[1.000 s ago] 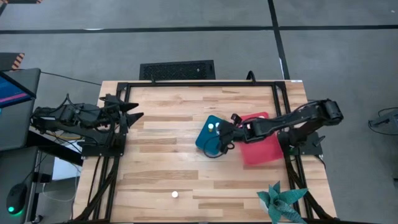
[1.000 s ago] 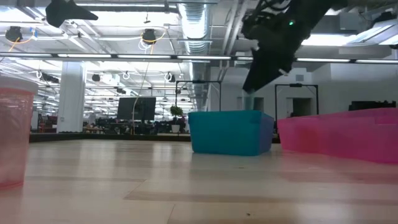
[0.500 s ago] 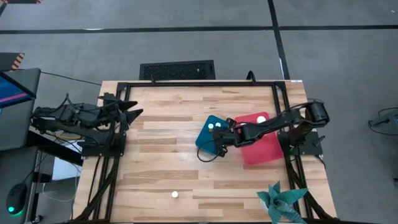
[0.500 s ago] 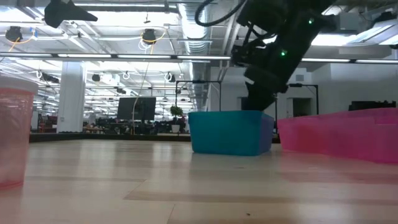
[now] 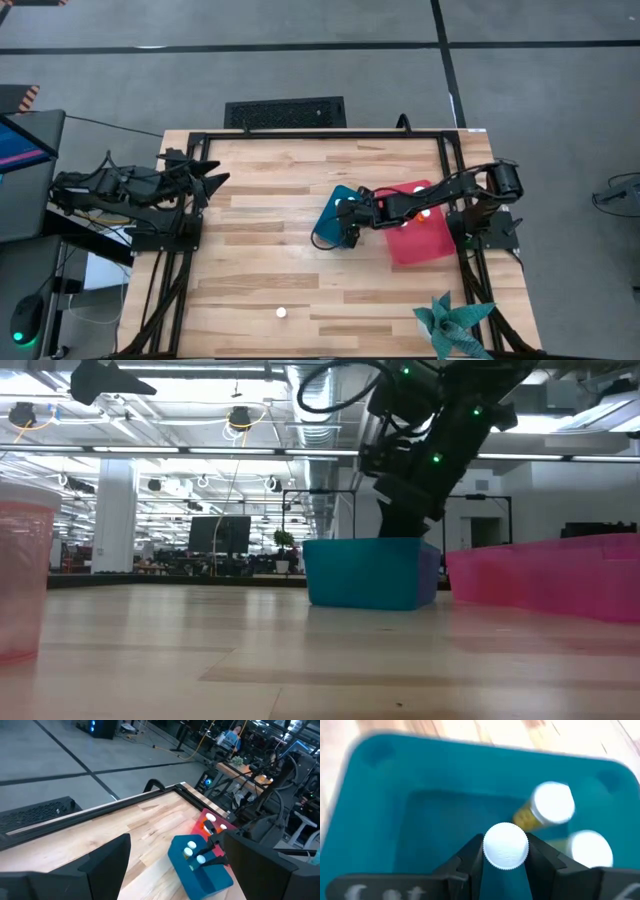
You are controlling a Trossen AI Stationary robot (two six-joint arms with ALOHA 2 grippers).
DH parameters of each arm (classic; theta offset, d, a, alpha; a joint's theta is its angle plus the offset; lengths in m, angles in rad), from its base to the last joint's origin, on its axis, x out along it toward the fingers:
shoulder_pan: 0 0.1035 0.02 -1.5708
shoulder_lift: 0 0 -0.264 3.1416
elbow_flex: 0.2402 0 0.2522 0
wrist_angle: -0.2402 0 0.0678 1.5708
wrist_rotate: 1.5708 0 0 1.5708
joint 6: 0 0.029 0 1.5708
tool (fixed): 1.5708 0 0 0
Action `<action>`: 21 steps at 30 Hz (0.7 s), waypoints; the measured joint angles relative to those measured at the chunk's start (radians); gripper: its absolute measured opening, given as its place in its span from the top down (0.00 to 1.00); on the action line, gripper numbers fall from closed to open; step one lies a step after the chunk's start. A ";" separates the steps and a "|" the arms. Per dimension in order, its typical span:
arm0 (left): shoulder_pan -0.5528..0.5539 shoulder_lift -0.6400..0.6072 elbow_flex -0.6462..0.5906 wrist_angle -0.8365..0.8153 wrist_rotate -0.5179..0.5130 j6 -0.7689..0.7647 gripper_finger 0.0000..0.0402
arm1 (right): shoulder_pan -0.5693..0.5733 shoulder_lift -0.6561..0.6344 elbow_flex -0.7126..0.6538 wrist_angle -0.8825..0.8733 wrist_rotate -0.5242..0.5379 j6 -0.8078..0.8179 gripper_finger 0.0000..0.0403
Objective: Pick and place medicine bottles into bin by pill shape (circle, oval)
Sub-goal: Put the light blue tablet bottle into the blue bin
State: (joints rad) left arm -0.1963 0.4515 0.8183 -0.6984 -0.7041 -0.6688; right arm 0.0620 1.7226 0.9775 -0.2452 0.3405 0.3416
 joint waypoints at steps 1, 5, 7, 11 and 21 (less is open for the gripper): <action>0.000 0.000 0.000 0.000 0.000 -0.001 0.22 | 0.000 0.000 -0.001 -0.007 0.000 0.000 0.67; 0.000 0.000 0.000 0.000 0.000 -0.001 0.22 | 0.000 0.000 -0.001 -0.011 0.000 -0.003 0.67; 0.000 0.000 0.000 0.000 0.000 0.000 0.22 | 0.000 0.000 -0.001 -0.011 -0.001 -0.003 0.67; 0.000 0.000 0.000 0.000 0.000 0.000 0.22 | 0.001 0.000 -0.001 -0.011 -0.002 -0.003 0.66; 0.000 0.000 0.000 0.000 0.000 0.001 0.22 | 0.001 -0.010 0.007 -0.025 -0.004 -0.002 0.45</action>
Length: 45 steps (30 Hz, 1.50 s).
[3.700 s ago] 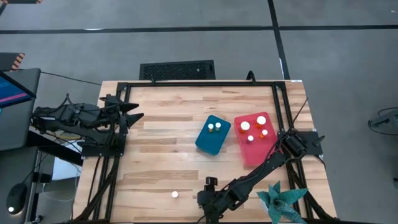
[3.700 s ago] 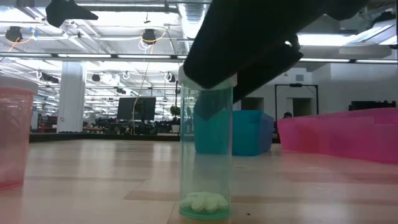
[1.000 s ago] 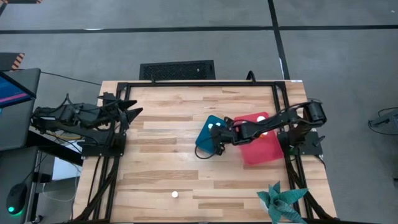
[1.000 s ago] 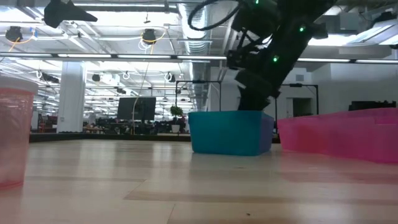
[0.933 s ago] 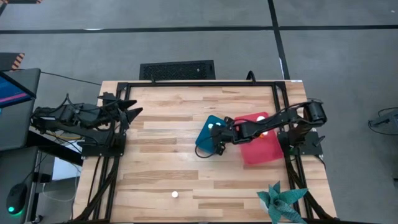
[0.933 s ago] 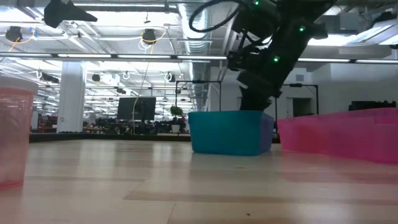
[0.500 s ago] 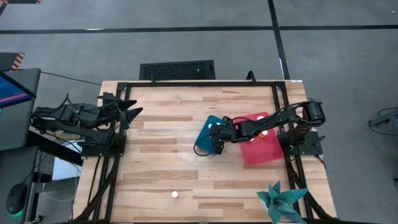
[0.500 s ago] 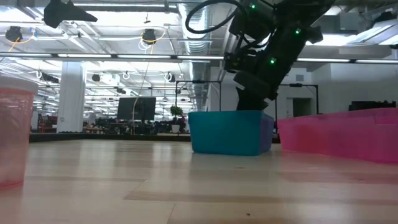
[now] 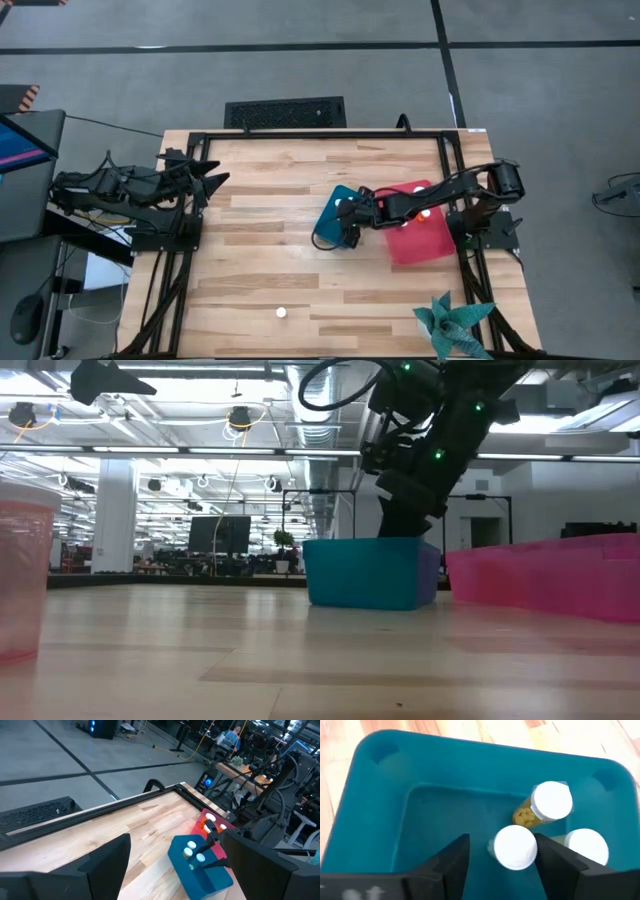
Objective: Pick and place medicine bottles into bin by pill shape (circle, oval)
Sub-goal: Put the light blue tablet bottle into the blue bin, then put the pink tablet bottle into the blue bin
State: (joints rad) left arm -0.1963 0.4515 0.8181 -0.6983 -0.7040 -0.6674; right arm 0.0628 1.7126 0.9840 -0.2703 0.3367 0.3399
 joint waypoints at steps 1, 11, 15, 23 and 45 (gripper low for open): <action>0.000 0.000 0.000 0.000 0.000 0.000 0.22 | 0.000 -0.005 0.007 -0.015 0.000 0.000 0.44; 0.000 0.000 0.000 -0.001 0.000 0.001 0.22 | 0.003 -0.106 0.102 -0.153 -0.001 -0.036 0.41; 0.000 0.000 0.000 -0.003 0.000 0.002 0.22 | 0.022 -0.187 0.133 -0.076 -0.046 -0.063 0.42; 0.000 0.000 0.000 -0.002 0.000 0.000 0.22 | 0.111 -0.211 0.247 0.193 -0.101 -0.226 0.42; 0.000 0.000 0.000 -0.034 0.038 0.007 0.22 | 0.324 0.430 0.922 0.089 -0.288 -0.391 0.42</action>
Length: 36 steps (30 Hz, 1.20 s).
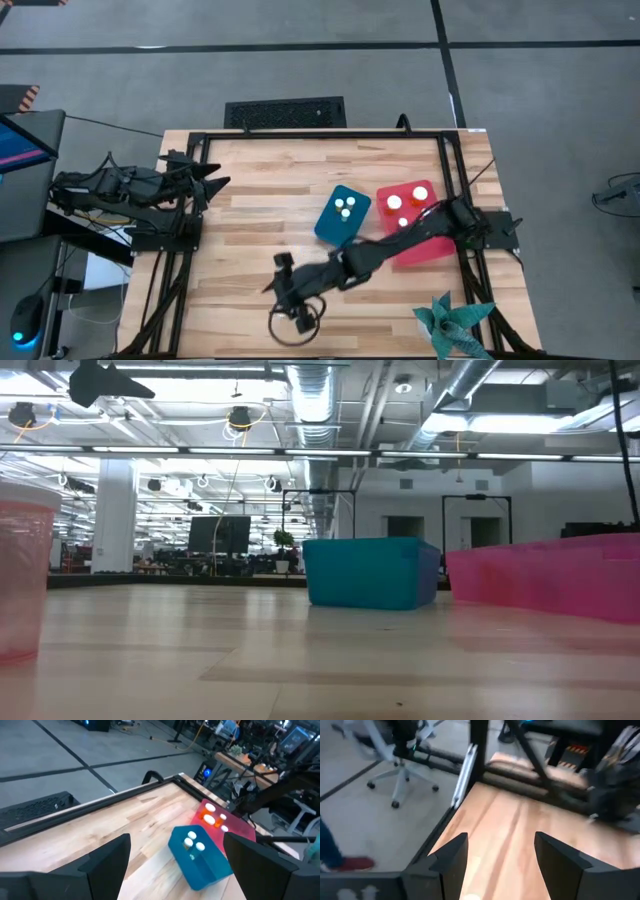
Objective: Pick and place medicine bottles into bin by pill shape (circle, oval)
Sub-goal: Put the pink tablet bottle into the blue bin
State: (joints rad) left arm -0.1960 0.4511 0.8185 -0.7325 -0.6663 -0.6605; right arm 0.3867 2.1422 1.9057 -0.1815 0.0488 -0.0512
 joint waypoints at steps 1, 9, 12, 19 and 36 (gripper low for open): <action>0.000 0.000 0.000 -0.005 0.003 0.001 0.22 | 0.008 0.022 0.012 -0.007 0.000 0.001 0.42; 0.000 0.000 0.000 -0.021 0.005 0.000 0.22 | 0.047 0.161 0.061 -0.011 0.002 0.108 0.42; 0.000 0.000 0.000 -0.021 0.005 0.000 0.22 | 0.050 0.190 0.062 -0.024 0.002 0.146 0.42; 0.000 0.000 0.000 -0.020 -0.001 -0.005 0.22 | 0.049 0.258 0.061 -0.071 0.003 0.195 0.42; 0.000 0.000 0.000 -0.019 -0.003 -0.006 0.22 | 0.040 0.269 0.061 -0.120 0.005 0.201 0.47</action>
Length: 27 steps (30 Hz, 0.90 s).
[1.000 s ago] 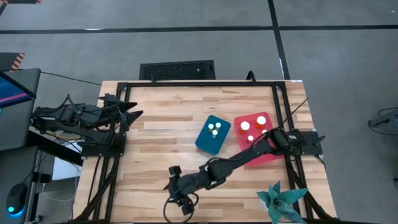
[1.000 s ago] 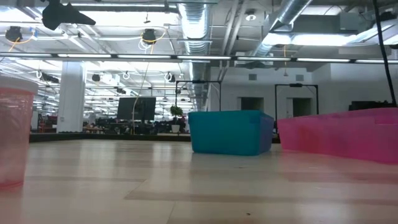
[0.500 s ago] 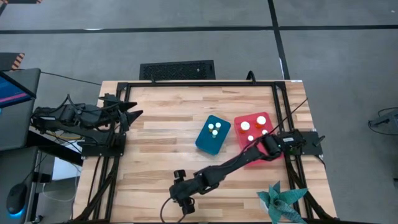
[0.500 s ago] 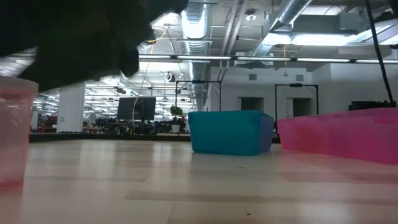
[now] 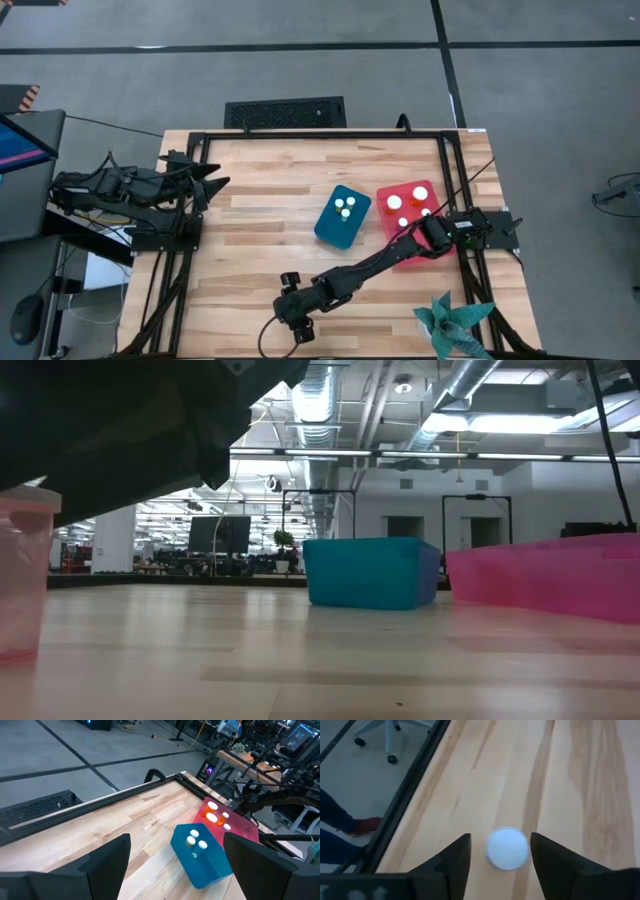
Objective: Pick and place medicine bottles into bin by pill shape (circle, oval)
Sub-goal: Put the pink tablet bottle into the blue bin
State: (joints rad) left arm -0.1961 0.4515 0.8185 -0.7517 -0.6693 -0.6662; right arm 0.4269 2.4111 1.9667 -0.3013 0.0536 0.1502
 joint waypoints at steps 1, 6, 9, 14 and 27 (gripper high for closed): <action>0.000 0.000 0.000 0.000 0.000 0.000 0.22 | 0.001 0.000 0.000 0.000 -0.001 0.000 0.48; 0.000 0.000 0.000 0.000 0.000 0.000 0.22 | -0.003 0.000 0.000 -0.001 0.000 0.000 0.57; 0.000 0.000 0.000 0.000 0.000 0.000 0.22 | -0.001 0.000 0.000 -0.001 0.000 0.000 0.64; 0.000 0.000 0.000 0.000 0.000 0.000 0.22 | -0.002 -0.001 0.000 -0.001 0.000 0.001 0.72; 0.000 0.000 0.000 0.000 0.000 -0.004 0.22 | -0.051 -0.266 -0.013 -0.217 0.014 -0.065 0.69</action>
State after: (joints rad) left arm -0.1959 0.4515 0.8185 -0.7515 -0.6697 -0.6704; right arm 0.3756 2.1455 1.9536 -0.5185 0.0671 0.0851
